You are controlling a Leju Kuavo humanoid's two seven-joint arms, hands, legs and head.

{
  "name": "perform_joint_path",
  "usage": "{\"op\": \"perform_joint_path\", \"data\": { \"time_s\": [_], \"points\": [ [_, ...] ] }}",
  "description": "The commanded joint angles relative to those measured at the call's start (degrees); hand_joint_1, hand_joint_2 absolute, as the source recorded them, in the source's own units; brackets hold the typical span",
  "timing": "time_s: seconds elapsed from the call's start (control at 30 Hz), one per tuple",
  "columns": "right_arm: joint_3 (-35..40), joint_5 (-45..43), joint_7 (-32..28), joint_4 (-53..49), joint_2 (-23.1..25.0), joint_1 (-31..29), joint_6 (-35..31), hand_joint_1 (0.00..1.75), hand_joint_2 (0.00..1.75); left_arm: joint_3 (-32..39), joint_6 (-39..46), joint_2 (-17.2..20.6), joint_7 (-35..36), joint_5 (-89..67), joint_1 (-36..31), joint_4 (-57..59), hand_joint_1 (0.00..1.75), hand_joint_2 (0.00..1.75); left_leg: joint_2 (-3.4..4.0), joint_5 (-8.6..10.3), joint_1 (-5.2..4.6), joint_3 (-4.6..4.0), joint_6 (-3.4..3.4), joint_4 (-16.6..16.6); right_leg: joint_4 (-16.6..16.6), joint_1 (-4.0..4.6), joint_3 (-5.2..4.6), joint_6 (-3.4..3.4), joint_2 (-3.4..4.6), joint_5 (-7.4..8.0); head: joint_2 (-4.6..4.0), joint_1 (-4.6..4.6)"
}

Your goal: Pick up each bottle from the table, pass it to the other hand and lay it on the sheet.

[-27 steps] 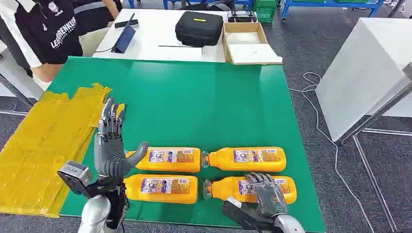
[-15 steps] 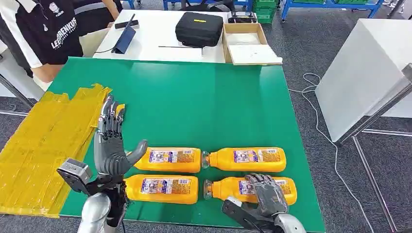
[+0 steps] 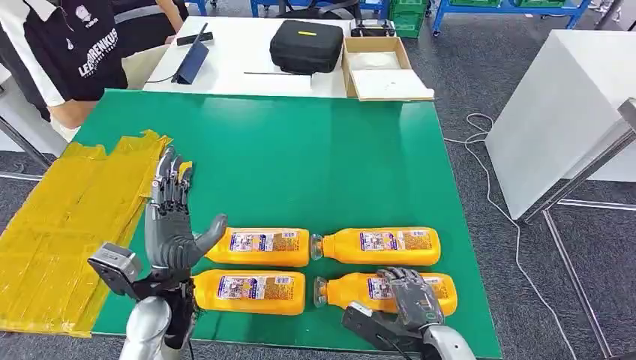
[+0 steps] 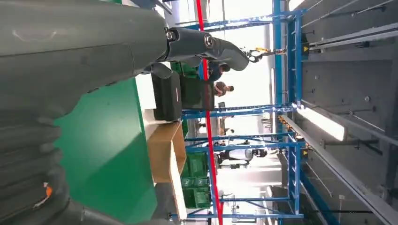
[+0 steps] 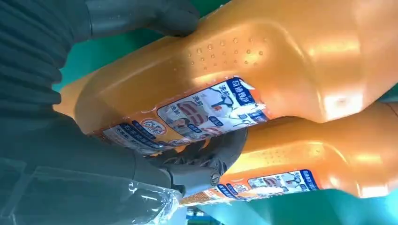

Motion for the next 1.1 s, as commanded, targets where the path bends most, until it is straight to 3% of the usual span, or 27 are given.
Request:
{"op": "perform_joint_path", "data": {
  "time_s": [0.03, 0.53, 0.83, 0.9, 0.93, 1.1],
  "points": [
    [2.3, -0.6, 1.0, 7.7, -1.5, 4.9, 3.2, 1.75, 1.75, 0.6, -0.1, 0.5, 0.1, 0.1, -2.3, 4.6, 0.0, 1.75, -0.31, 0.05, 0.08, 0.08, -0.15, -0.1, -0.1, 0.09, 0.21, -0.04, -0.32, -0.02, 0.0, -0.02],
    [2.1, -1.6, 2.1, 6.0, -1.7, 5.2, 3.1, 1.75, 1.75, 0.7, -0.1, 0.5, 0.1, 0.5, -2.3, 4.6, 0.0, 1.75, -0.26, 0.01, 0.09, 0.18, -0.13, -0.1, -0.1, 0.12, 0.3, -0.05, -0.28, -0.05, 0.0, -0.02],
    [-3.5, 4.4, -0.6, -13.6, 2.7, 7.0, 2.0, 1.75, 1.75, 1.5, -1.1, 0.1, 0.5, 1.1, -2.5, 4.8, 0.0, 1.75, -0.18, 0.01, 0.04, -0.06, -0.13, 0.0, 0.0, 0.09, 0.06, -0.06, -0.17, -0.05, 0.0, -0.02],
    [-2.8, 5.5, 0.0, -19.6, 3.1, 7.9, 5.3, 1.75, 1.75, 1.8, -1.7, -0.1, 0.7, 1.3, -2.9, 4.9, 0.0, 1.75, -0.17, 0.04, 0.02, -0.31, -0.18, 0.0, 0.1, 0.06, -0.04, -0.07, -0.16, -0.03, 0.0, -0.02],
    [-2.5, 5.7, 0.3, -20.7, 3.0, 8.0, 5.6, 1.75, 1.75, 1.9, -1.8, -0.1, 0.8, 1.3, -2.9, 4.8, 0.0, 1.75, -0.14, 0.11, 0.01, -0.39, -0.08, 0.0, 0.1, 0.05, 0.28, -0.03, -0.14, 0.0, 0.0, 0.0],
    [-1.3, 7.0, 1.1, -25.0, 2.8, 8.5, 4.9, 1.75, 1.75, 2.4, -2.1, 0.2, 0.9, 1.6, -2.2, 4.5, 0.0, 1.75, 0.04, 0.11, 0.02, -0.75, -0.11, 0.0, 0.1, 0.05, -0.02, -0.16, 0.02, 0.09, 0.0, -0.04]
  ]
}}
